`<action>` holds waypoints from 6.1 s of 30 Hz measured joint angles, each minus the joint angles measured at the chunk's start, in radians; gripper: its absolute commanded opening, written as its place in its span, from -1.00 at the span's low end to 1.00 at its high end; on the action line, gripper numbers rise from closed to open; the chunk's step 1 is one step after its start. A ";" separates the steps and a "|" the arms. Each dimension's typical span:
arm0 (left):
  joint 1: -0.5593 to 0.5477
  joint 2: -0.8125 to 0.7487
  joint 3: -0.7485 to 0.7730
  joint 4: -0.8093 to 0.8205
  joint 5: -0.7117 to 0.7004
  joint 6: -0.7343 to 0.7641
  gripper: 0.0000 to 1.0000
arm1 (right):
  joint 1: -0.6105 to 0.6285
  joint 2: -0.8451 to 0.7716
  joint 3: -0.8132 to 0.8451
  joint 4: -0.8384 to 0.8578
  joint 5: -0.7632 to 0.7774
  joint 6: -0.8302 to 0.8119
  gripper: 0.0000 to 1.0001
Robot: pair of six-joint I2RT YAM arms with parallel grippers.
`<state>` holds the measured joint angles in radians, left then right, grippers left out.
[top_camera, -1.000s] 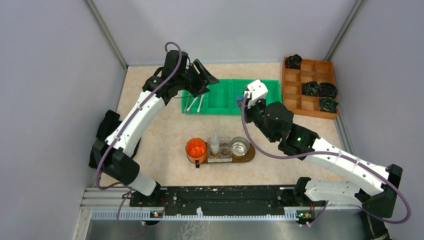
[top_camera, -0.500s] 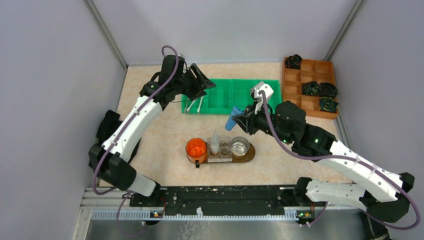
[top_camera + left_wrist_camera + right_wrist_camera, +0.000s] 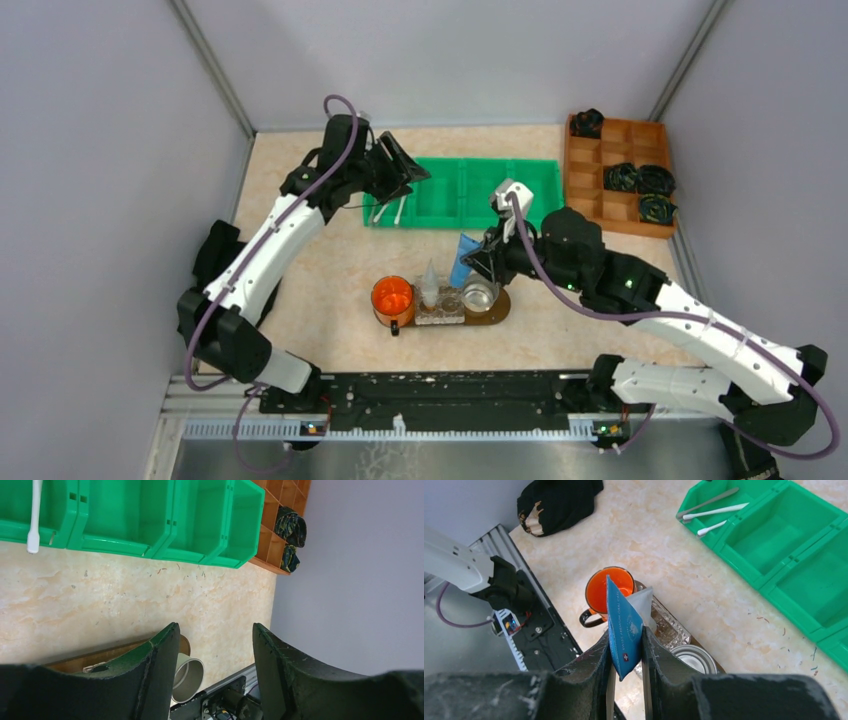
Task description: Prepare toiletry sets of a toothbrush and toothpaste on the tray
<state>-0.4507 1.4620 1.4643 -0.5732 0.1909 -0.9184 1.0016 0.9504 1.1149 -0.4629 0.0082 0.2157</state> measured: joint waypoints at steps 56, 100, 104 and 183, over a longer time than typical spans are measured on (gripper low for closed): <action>0.010 -0.024 -0.111 0.078 0.040 0.017 0.17 | 0.111 0.078 -0.284 0.327 0.130 -0.242 -0.77; 0.010 -0.038 -0.129 0.088 0.057 0.021 0.15 | 0.111 0.158 -0.453 0.530 0.164 -0.188 -0.76; 0.010 -0.038 -0.129 0.088 0.058 0.022 0.14 | 0.111 0.160 -0.465 0.548 0.177 -0.180 -0.76; 0.021 -0.045 -0.157 0.110 0.064 0.045 0.28 | 0.111 0.194 -0.465 0.613 0.300 -0.197 -0.01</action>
<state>-0.4301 1.4174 1.3075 -0.4629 0.2546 -0.8734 1.1126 1.1442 0.6495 0.1497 0.3084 0.0189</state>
